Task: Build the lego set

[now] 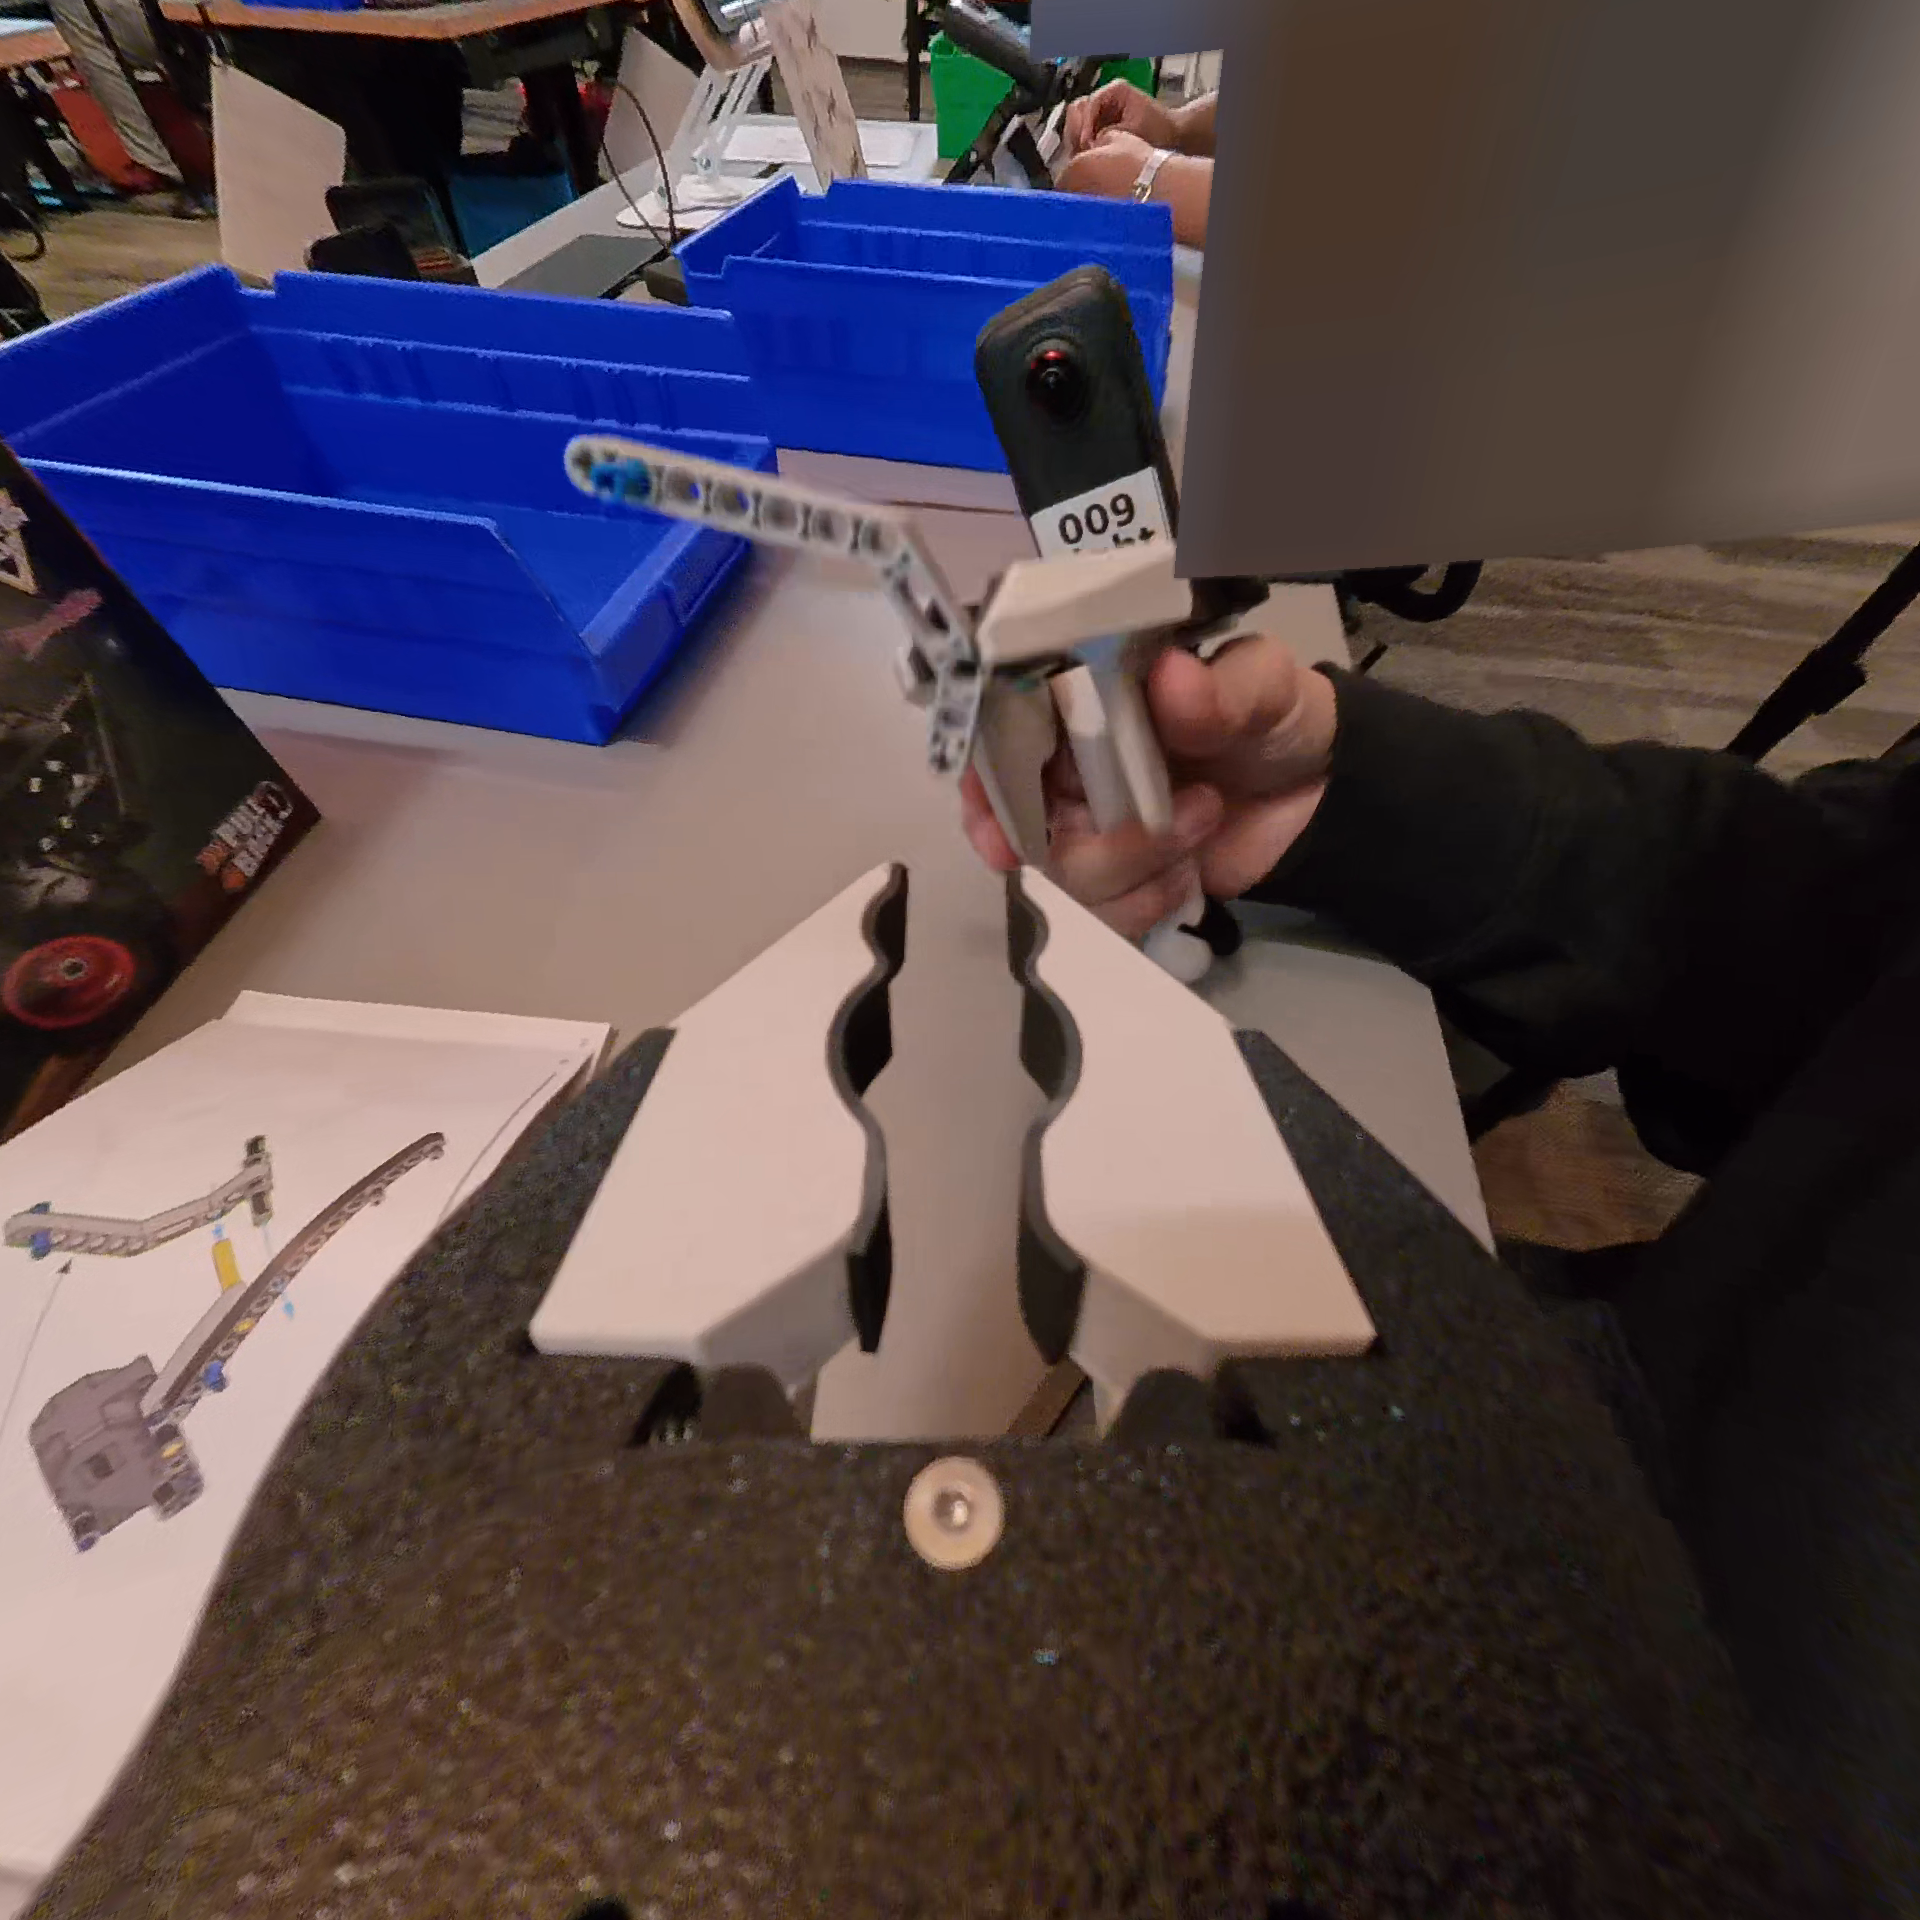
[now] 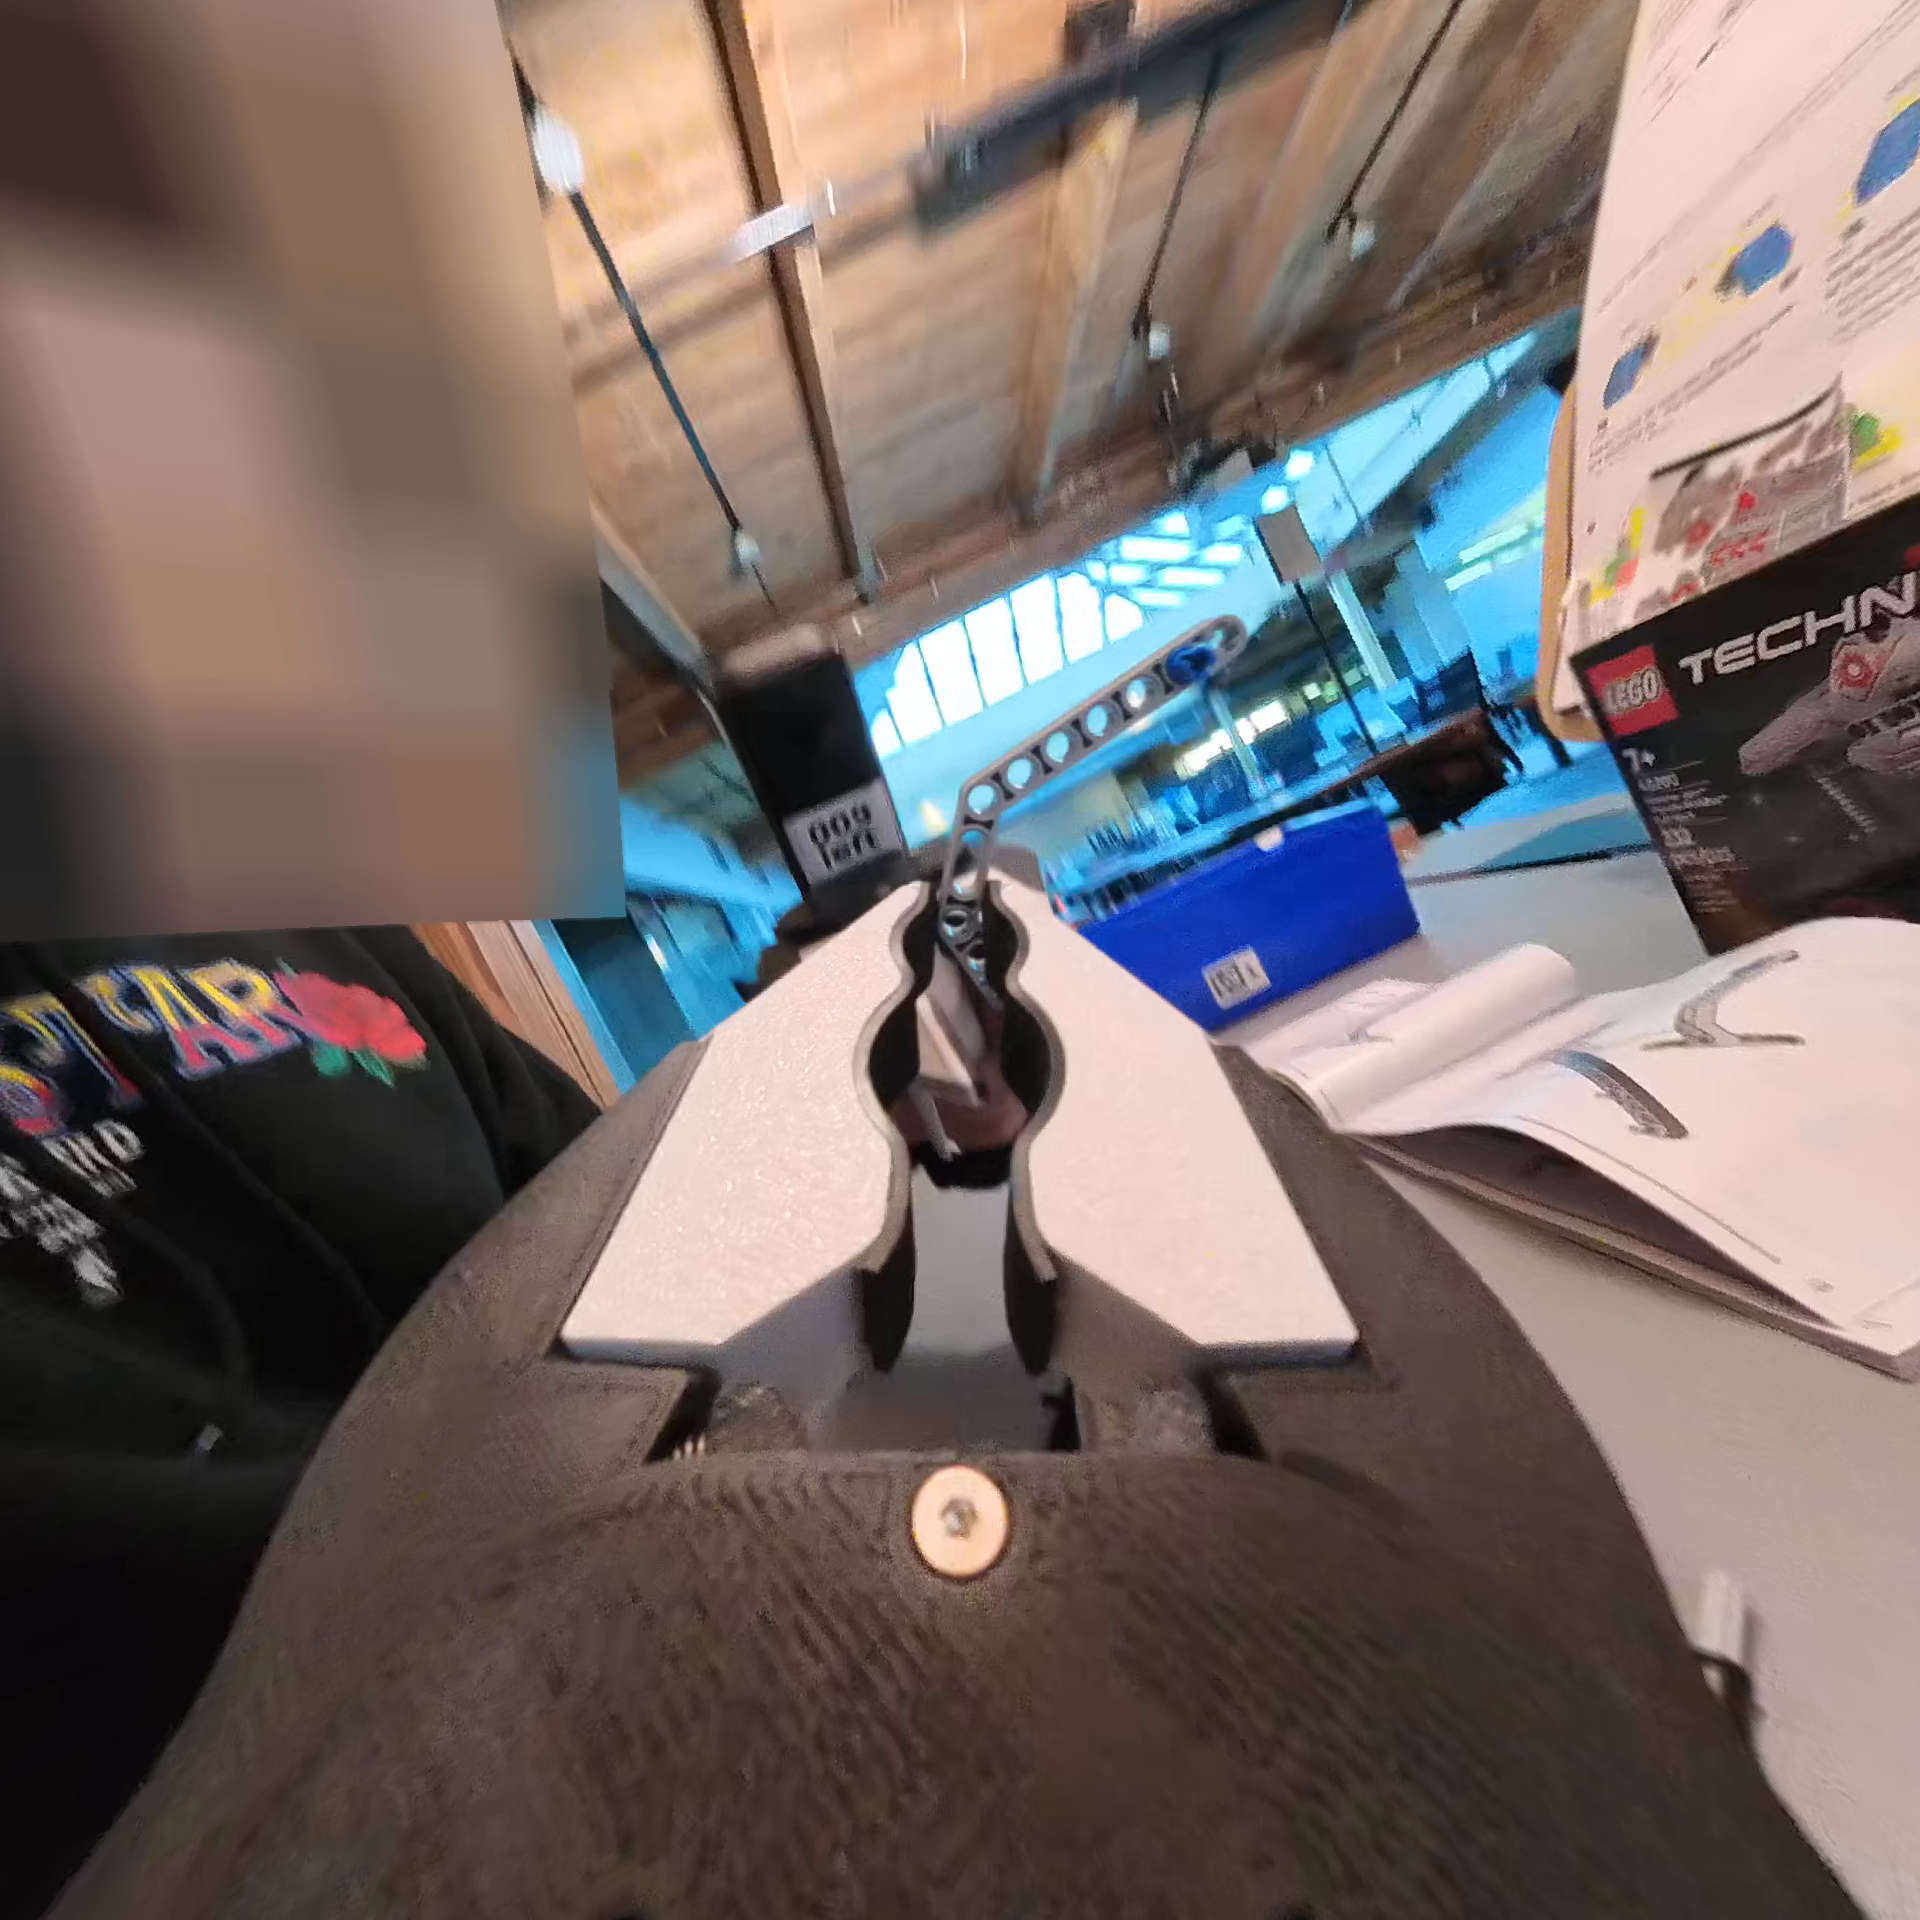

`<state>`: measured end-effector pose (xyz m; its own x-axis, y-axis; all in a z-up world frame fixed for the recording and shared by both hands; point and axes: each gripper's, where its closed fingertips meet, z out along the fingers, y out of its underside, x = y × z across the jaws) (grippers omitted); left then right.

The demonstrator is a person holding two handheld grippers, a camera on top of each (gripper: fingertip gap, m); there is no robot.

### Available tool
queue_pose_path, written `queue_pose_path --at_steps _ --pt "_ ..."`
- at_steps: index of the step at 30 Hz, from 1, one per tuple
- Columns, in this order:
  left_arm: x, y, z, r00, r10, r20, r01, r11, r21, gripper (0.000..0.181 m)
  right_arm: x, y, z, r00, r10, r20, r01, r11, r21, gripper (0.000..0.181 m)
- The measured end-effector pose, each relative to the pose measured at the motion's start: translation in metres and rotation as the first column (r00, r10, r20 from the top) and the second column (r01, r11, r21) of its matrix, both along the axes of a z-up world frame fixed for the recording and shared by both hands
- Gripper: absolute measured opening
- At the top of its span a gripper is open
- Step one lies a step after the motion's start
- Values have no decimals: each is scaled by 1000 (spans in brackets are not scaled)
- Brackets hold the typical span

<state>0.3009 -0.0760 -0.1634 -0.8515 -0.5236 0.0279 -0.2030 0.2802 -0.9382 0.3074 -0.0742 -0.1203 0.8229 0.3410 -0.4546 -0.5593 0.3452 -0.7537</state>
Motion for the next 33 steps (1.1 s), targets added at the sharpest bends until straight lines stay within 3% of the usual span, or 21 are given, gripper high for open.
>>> queue_pose_path --at_steps 9,14,24,28,33 --pt "7 29 -16 996 89 18 -91 973 213 12 12 -18 6 990 60 -126 -40 987 155 5" --pt "3 19 -5 998 60 20 -63 988 144 8 17 -27 12 975 117 -190 -64 962 265 5" --pt "0 -15 15 992 18 122 -23 999 40 13 7 -18 11 973 161 -166 -116 961 251 5" --pt "-1 -12 9 991 25 128 -37 995 91 11 10 -12 4 994 40 -106 -25 991 133 4" --pt "10 41 -24 983 175 61 -186 922 340 10 35 -24 -18 978 -207 32 209 974 -90 5"
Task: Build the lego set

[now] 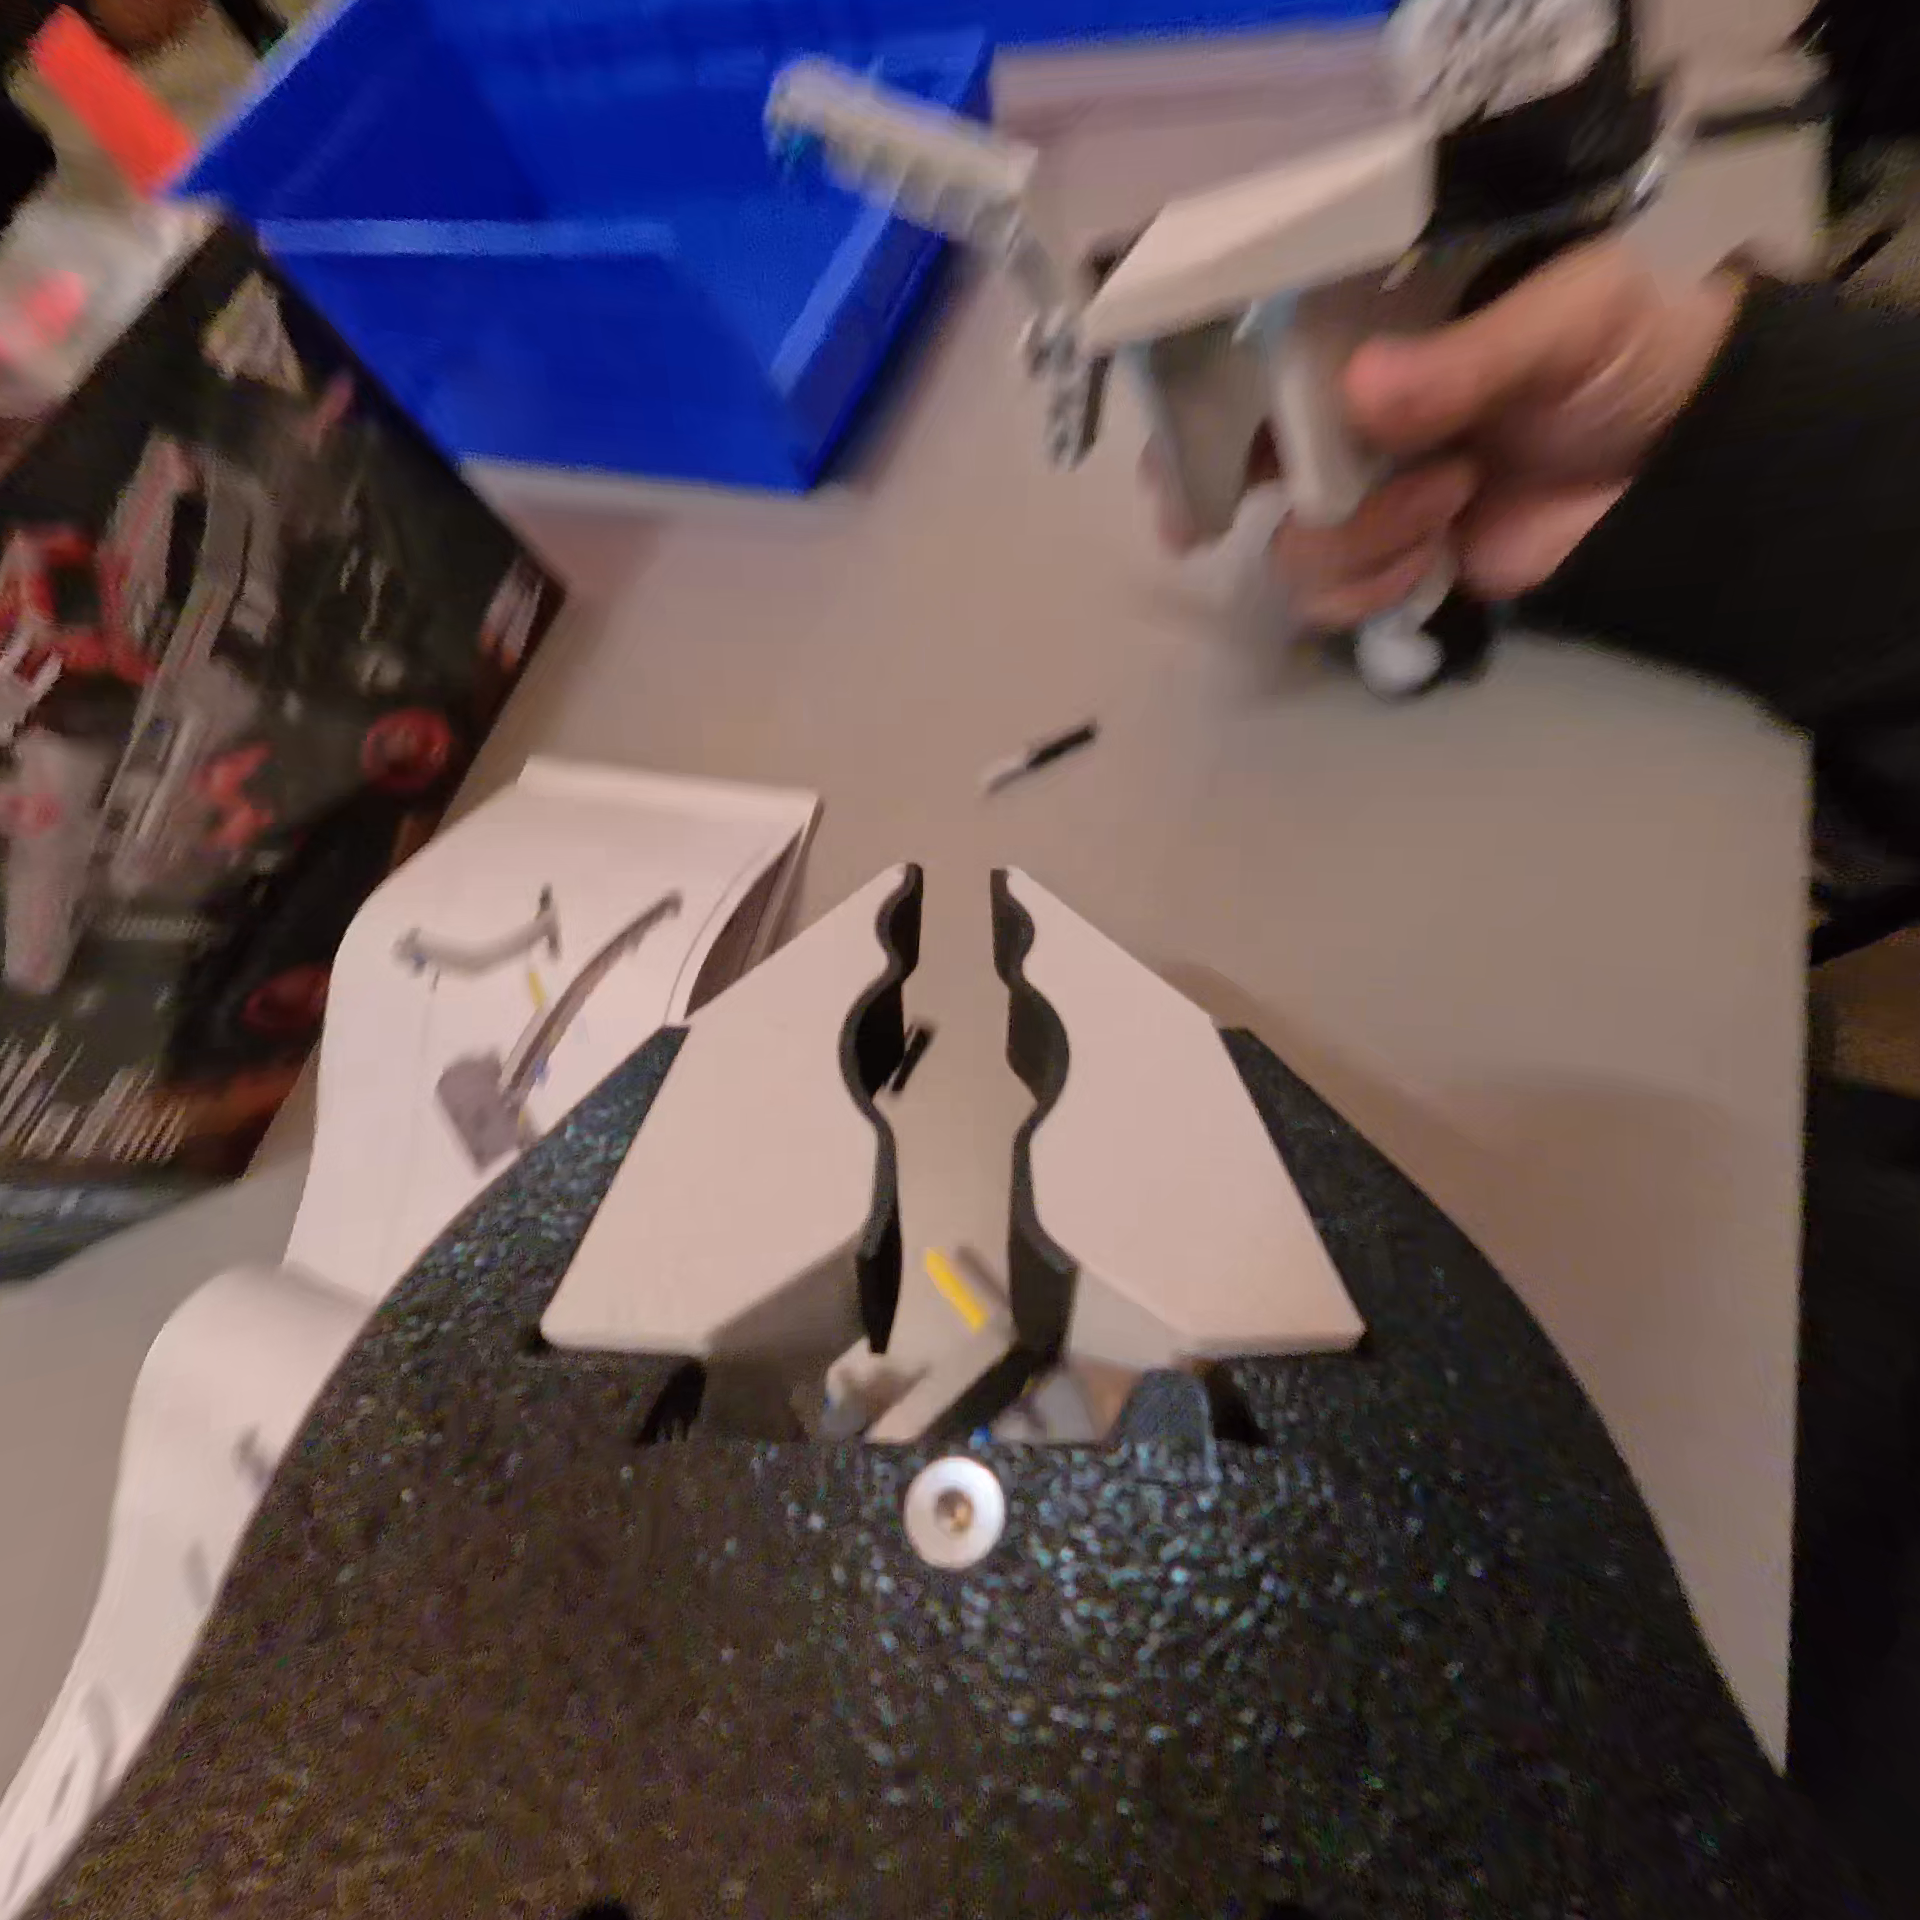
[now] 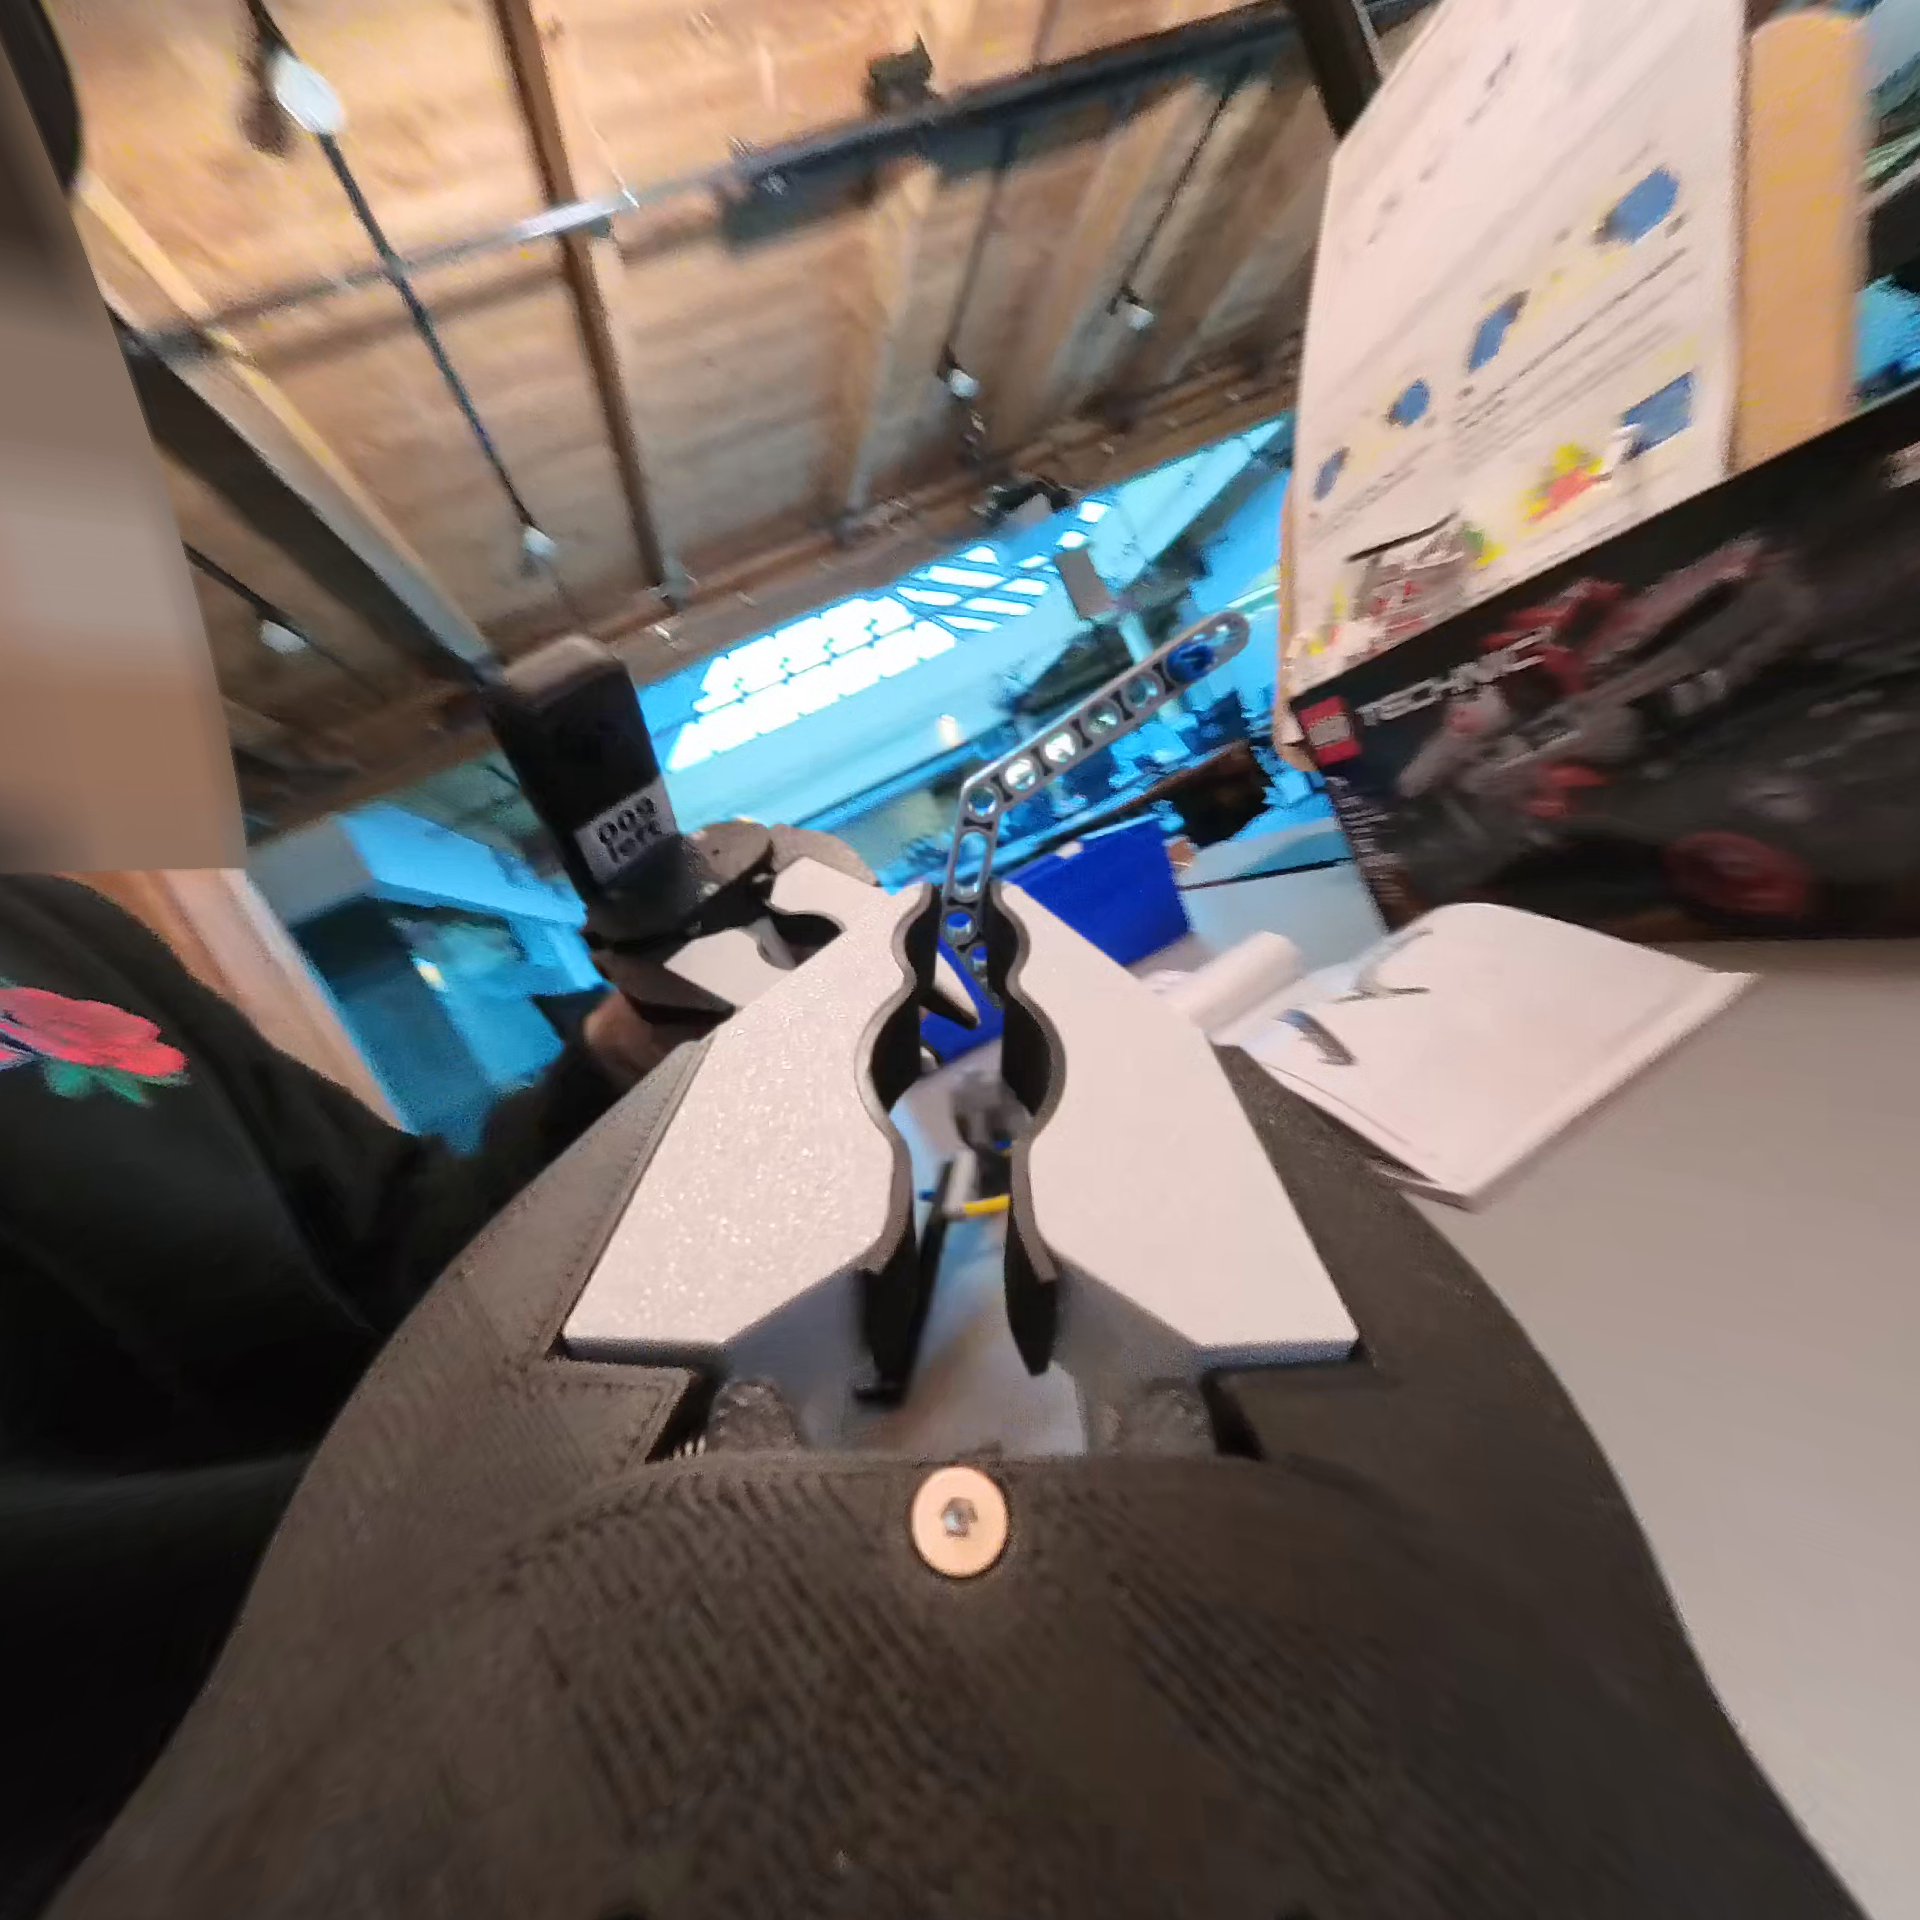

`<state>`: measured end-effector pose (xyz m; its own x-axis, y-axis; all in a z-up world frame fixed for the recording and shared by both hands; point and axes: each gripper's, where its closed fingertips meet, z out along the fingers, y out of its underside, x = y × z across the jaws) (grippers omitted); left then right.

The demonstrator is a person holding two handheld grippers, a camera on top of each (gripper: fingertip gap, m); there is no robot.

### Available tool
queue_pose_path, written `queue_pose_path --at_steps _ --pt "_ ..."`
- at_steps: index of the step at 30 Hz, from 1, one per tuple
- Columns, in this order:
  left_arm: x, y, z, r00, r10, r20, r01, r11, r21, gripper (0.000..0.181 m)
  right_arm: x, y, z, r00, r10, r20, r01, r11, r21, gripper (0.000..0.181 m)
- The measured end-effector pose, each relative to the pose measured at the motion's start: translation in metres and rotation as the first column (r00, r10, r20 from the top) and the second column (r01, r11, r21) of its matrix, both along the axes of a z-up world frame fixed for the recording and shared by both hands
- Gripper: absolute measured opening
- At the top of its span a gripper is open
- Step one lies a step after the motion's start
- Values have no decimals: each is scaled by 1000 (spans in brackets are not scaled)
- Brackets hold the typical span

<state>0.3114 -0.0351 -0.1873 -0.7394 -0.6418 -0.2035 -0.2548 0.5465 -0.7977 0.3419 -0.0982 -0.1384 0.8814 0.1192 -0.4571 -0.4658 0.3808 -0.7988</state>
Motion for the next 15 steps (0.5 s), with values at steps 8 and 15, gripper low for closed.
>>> queue_pose_path --at_steps 8,15 --pt "2 46 -48 970 90 -227 -27 964 266 11 17 -2 -2 995 -90 -38 91 996 17 5" --pt "10 42 -72 946 35 -321 94 922 375 15 5 6 2 1000 -27 -2 27 998 52 5"
